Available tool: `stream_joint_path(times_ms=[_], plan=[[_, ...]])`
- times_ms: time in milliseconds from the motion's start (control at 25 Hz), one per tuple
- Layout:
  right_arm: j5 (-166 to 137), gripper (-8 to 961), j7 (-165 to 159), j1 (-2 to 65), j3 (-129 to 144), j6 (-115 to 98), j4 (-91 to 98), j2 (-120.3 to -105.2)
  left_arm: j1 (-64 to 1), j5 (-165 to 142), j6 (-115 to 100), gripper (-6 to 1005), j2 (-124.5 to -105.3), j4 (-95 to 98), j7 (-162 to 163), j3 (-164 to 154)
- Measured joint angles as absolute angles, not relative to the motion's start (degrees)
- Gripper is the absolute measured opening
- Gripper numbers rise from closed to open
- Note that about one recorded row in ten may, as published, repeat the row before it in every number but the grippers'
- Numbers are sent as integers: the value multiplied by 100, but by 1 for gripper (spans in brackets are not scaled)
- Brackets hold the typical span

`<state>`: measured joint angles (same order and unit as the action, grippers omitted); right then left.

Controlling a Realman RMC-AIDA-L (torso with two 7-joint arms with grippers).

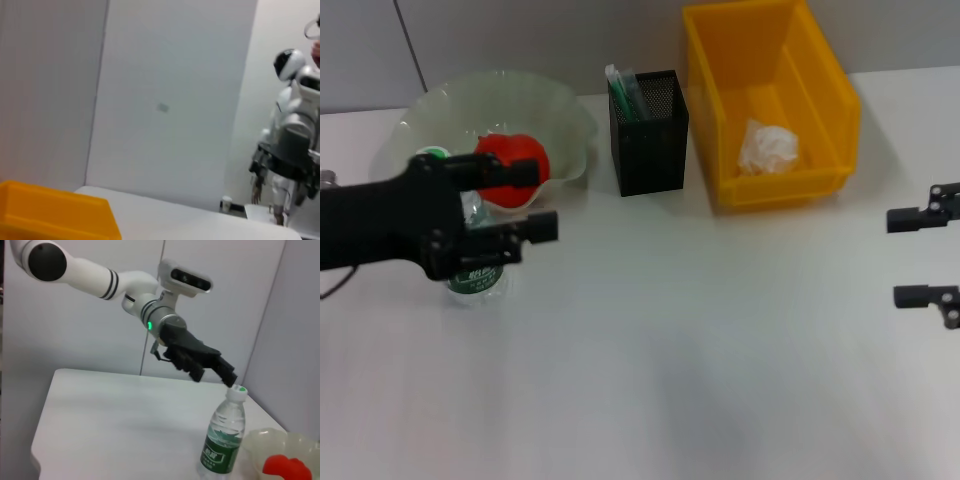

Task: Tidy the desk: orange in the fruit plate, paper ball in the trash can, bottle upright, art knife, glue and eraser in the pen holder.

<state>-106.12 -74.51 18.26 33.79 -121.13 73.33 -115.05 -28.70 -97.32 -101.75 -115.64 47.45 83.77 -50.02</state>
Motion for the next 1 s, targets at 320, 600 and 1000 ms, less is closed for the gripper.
stream_joint_path(times_ms=[320, 600, 1000], plan=[[-10618, 573, -7444, 2140, 3382, -12166, 6856, -11157, -2873, -9786, -10182, 658, -11605, 4727, 8018, -5090], [-10738, 574, -6927, 2738, 3456, -12091, 5753, -10969, -2879, -9806, -10203, 659, -11622, 4702, 7814, -5172], [-11233, 574, -6374, 3368, 3736, -11519, 4709, -11050, -2851, -9806, -10204, 654, -11628, 4693, 7831, -5172]])
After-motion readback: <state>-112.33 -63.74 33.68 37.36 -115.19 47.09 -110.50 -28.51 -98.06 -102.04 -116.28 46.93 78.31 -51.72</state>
